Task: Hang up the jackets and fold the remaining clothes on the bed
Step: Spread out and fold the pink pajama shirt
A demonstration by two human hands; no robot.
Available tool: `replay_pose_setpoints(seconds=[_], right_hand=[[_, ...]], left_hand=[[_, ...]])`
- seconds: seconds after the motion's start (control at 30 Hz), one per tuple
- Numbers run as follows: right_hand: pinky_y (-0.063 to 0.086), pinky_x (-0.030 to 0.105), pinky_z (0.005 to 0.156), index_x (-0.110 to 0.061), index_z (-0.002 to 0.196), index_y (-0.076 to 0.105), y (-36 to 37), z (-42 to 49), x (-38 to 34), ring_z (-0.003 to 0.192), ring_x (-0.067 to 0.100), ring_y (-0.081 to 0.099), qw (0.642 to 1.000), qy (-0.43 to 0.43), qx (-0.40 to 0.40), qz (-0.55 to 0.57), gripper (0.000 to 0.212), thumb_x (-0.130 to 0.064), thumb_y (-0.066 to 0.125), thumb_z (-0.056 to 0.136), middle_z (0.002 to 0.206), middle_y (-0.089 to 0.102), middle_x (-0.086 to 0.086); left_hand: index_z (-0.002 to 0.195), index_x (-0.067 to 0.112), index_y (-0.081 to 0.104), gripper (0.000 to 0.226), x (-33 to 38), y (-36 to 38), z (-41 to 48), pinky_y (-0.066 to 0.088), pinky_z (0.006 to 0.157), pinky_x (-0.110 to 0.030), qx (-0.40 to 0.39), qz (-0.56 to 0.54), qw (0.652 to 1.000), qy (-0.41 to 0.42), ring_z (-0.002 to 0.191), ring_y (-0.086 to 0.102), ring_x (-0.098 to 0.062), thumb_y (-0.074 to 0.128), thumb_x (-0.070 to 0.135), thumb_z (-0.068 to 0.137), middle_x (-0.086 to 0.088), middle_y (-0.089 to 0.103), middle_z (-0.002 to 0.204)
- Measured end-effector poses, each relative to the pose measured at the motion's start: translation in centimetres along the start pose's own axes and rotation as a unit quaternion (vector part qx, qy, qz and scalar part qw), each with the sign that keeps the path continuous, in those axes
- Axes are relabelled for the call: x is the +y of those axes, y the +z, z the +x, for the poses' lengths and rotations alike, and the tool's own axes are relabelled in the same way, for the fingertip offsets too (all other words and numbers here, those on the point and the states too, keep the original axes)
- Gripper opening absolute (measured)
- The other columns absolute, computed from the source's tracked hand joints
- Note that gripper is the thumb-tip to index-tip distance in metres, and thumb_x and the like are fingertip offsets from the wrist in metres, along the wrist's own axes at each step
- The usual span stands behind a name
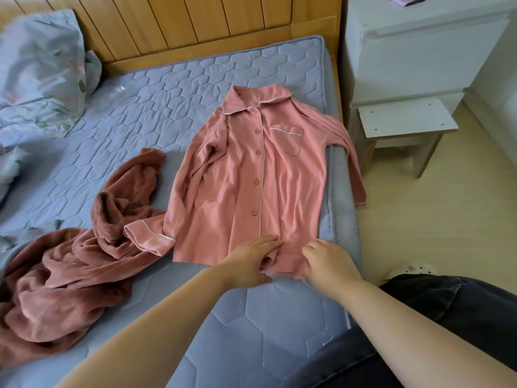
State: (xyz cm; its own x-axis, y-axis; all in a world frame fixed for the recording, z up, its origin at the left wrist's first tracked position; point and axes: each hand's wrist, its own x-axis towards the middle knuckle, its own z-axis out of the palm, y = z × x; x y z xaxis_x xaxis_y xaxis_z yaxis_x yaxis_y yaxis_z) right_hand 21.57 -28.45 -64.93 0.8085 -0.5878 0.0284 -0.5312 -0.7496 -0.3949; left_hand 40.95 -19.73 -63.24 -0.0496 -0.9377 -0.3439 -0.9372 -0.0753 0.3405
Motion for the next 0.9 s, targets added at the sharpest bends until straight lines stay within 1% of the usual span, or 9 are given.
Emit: replay_pose_setpoints(seconds=[0.07,0.13,0.3,0.4,0.47,0.57,0.7,0.8,0.9], right_hand=[[0.036,0.028,0.064,-0.016,0.071,0.049,-0.2,-0.4,0.4,0.074,0.019,0.053,1.000,-0.004,0.012,-0.001,0.025,-0.035,0.060,0.081,0.075,0.054,-0.001],[0.047,0.030,0.068,-0.017,0.081,0.057,0.0,-0.7,-0.3,0.076,0.017,0.056,0.997,-0.012,-0.044,-0.068,0.044,-0.060,0.057,0.069,0.080,0.059,-0.004],[0.030,0.026,0.045,-0.016,0.054,0.043,-0.8,-0.2,-1.2,0.047,0.019,0.045,0.999,0.030,0.020,-0.036,0.037,-0.011,0.080,0.053,0.054,0.043,-0.002],[0.028,0.029,0.052,-0.015,0.064,0.040,-2.0,-0.7,0.3,0.058,0.021,0.041,0.984,0.151,0.089,-0.010,0.026,-0.017,0.063,0.075,0.067,0.042,-0.001],[0.030,0.030,0.059,-0.015,0.078,0.047,-2.3,-1.2,1.1,0.072,0.022,0.048,0.982,0.170,0.047,-0.064,0.016,-0.021,0.062,0.080,0.084,0.048,0.001],[0.028,0.027,0.054,-0.015,0.070,0.050,-2.3,-1.4,0.3,0.065,0.021,0.052,0.992,0.080,0.013,-0.096,0.036,0.002,0.075,0.050,0.077,0.051,0.002],[0.029,0.024,0.050,-0.015,0.056,0.042,-2.3,-0.9,-1.0,0.053,0.016,0.040,0.990,-0.077,0.110,-0.044,0.024,0.008,0.033,0.054,0.057,0.042,-0.001],[0.024,0.025,0.041,-0.012,0.058,0.040,-3.1,-0.6,-1.2,0.048,0.020,0.039,0.990,0.019,0.139,0.008,0.027,0.015,0.044,0.052,0.052,0.038,-0.001],[0.019,0.023,0.047,-0.015,0.070,0.039,-3.0,-1.1,0.3,0.067,0.020,0.044,0.989,0.134,0.018,-0.052,0.024,0.006,0.049,0.078,0.064,0.038,-0.005]], left_hand=[[0.150,0.023,0.025,0.091,-0.1,0.1,0.0,0.008,0.112,-0.015,0.008,-0.018,1.000,-0.003,0.145,0.017,-0.009,0.076,0.024,0.075,0.006,0.023,0.157],[0.149,0.023,0.029,0.087,-0.1,0.3,0.1,0.008,0.110,-0.010,0.021,-0.035,0.999,-0.007,0.144,0.019,-0.008,0.076,0.020,0.075,0.007,0.025,0.156],[0.147,0.022,0.035,0.080,-0.1,0.6,0.3,0.009,0.110,-0.010,0.047,-0.047,0.998,-0.005,0.142,0.023,-0.007,0.076,0.022,0.077,0.008,0.030,0.154],[0.145,0.021,0.039,0.073,-0.2,0.7,0.0,0.020,0.113,-0.016,0.071,-0.051,0.996,-0.015,0.139,0.031,-0.009,0.073,0.018,0.080,0.008,0.038,0.150],[0.139,0.019,0.049,0.060,0.1,0.8,-0.1,0.035,0.107,-0.025,0.120,-0.044,0.992,-0.009,0.131,0.044,-0.016,0.066,0.012,0.082,0.005,0.049,0.142],[0.115,0.017,0.067,0.040,0.4,1.3,0.0,0.055,0.077,-0.035,0.188,0.004,0.982,0.021,0.095,0.064,-0.025,0.053,0.013,0.078,0.003,0.068,0.109],[0.084,0.020,0.068,0.030,0.3,1.1,-0.1,0.041,0.050,-0.024,0.203,0.040,0.977,0.044,0.060,0.051,-0.018,0.068,0.004,0.059,0.007,0.053,0.067],[0.085,0.021,0.070,0.031,-0.2,0.6,-0.6,0.033,0.051,-0.018,0.206,0.038,0.977,0.043,0.058,0.050,-0.016,0.074,0.004,0.059,0.007,0.051,0.065],[0.088,0.027,0.069,0.025,-1.1,0.9,-1.1,0.038,0.046,-0.021,0.203,0.038,0.978,0.031,0.059,0.051,-0.015,0.076,0.013,0.069,0.009,0.052,0.066]])
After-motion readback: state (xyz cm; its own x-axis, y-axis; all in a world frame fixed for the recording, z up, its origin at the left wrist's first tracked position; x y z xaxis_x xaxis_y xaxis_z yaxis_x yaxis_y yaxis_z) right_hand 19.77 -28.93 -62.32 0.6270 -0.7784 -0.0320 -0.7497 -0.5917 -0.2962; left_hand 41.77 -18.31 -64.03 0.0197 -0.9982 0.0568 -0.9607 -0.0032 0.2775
